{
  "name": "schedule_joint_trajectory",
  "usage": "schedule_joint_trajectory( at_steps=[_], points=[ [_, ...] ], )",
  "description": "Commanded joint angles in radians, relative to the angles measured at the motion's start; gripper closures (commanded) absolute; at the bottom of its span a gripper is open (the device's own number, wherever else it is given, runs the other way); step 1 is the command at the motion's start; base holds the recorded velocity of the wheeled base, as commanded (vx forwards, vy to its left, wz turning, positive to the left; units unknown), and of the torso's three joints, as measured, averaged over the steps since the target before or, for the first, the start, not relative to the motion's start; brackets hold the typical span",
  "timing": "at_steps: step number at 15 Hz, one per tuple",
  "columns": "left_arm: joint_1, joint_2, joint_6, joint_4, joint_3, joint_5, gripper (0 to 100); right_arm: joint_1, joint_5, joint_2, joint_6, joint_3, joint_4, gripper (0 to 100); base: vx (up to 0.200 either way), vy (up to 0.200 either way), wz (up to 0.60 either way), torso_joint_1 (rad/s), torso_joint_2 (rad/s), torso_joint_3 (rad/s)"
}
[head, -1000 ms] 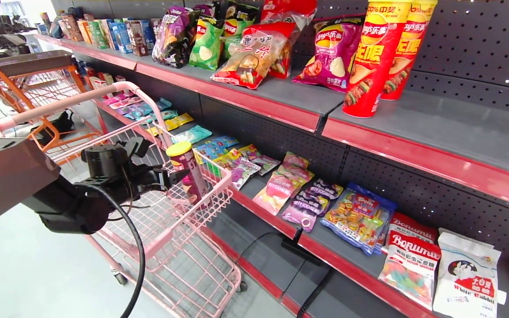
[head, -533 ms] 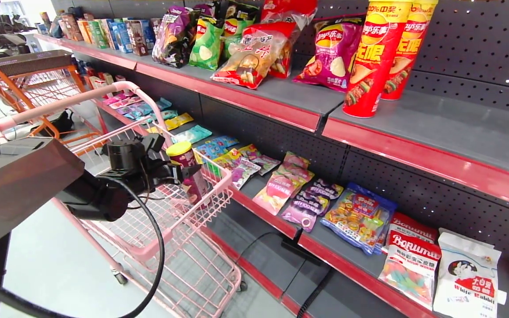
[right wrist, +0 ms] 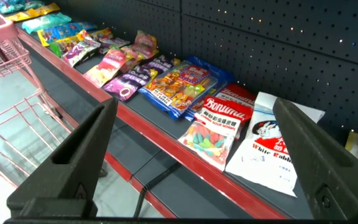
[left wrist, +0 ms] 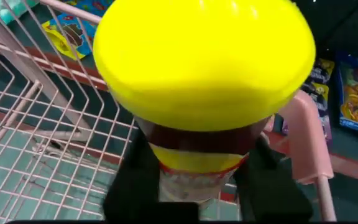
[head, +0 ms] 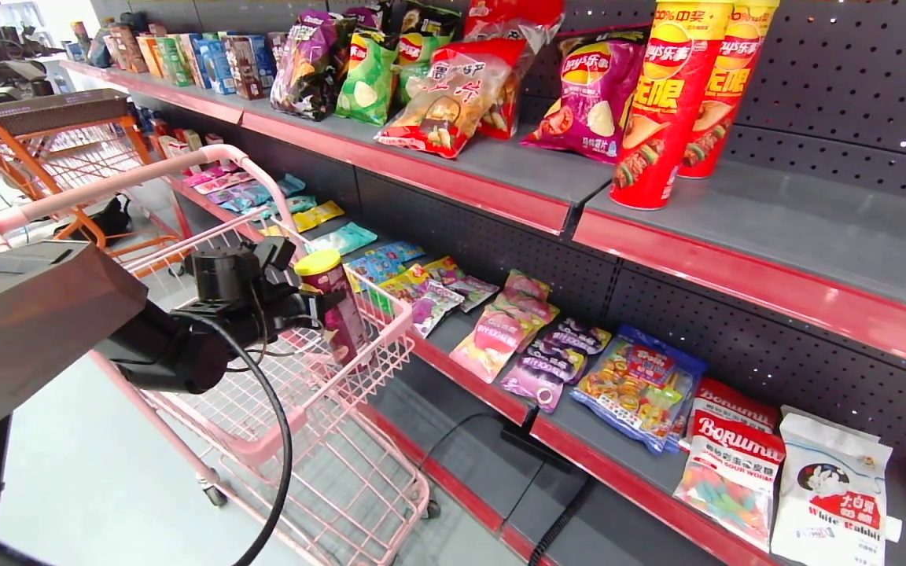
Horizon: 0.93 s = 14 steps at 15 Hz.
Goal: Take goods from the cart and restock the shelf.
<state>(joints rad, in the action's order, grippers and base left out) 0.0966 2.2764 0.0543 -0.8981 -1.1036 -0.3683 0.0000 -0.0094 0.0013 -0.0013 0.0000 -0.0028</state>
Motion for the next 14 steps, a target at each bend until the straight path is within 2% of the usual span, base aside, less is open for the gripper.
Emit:
schedule_joint_trajectory(
  at_steps=[1, 3, 4, 6, 9, 10, 11, 12, 14],
  points=[
    [-0.005, -0.158, 0.009, 0.093, 0.039, 0.023, 100, 0.0, 0.0, 0.0, 0.0, 0.0, 0.0, 0, 0.0, 0.0, 0.0, 0.0, 0.0, 0.0],
    [-0.008, -0.339, 0.047, 0.22, 0.053, 0.029, 100, 0.0, 0.0, 0.0, 0.0, 0.0, 0.0, 0, 0.0, 0.0, 0.0, 0.0, 0.0, 0.0],
    [-0.008, -0.383, 0.049, 0.243, 0.054, 0.035, 100, 0.0, -0.001, 0.0, 0.0, 0.0, 0.0, 0, 0.0, 0.0, 0.0, 0.0, 0.0, 0.0],
    [-0.008, -0.597, 0.049, 0.352, 0.05, 0.052, 100, 0.0, -0.001, 0.0, 0.0, 0.0, 0.0, 0, 0.0, 0.0, 0.0, 0.0, 0.0, 0.0],
    [-0.003, -0.969, 0.047, 0.631, 0.067, 0.081, 100, 0.0, 0.0, 0.0, 0.0, 0.0, 0.0, 0, 0.0, 0.0, 0.0, 0.0, 0.0, 0.0],
    [-0.003, -0.979, 0.045, 0.637, 0.068, 0.083, 100, 0.0, 0.0, 0.0, 0.0, 0.0, 0.0, 0, 0.0, 0.0, 0.0, 0.0, 0.0, 0.0],
    [-0.003, -1.166, 0.041, 0.731, 0.134, 0.111, 100, 0.0, -0.001, 0.0, 0.001, 0.0, 0.0, 0, 0.0, 0.0, 0.0, 0.0, 0.0, 0.0],
    [-0.005, -1.278, 0.03, 0.749, 0.203, 0.118, 100, 0.0, -0.001, 0.0, 0.001, 0.0, 0.0, 0, 0.0, 0.0, 0.0, 0.0, 0.0, 0.0],
    [-0.009, -1.483, -0.047, 0.791, 0.337, 0.124, 100, 0.0, 0.0, 0.0, 0.0, 0.0, 0.0, 0, 0.0, 0.0, 0.0, 0.0, 0.0, 0.0]
  ],
)
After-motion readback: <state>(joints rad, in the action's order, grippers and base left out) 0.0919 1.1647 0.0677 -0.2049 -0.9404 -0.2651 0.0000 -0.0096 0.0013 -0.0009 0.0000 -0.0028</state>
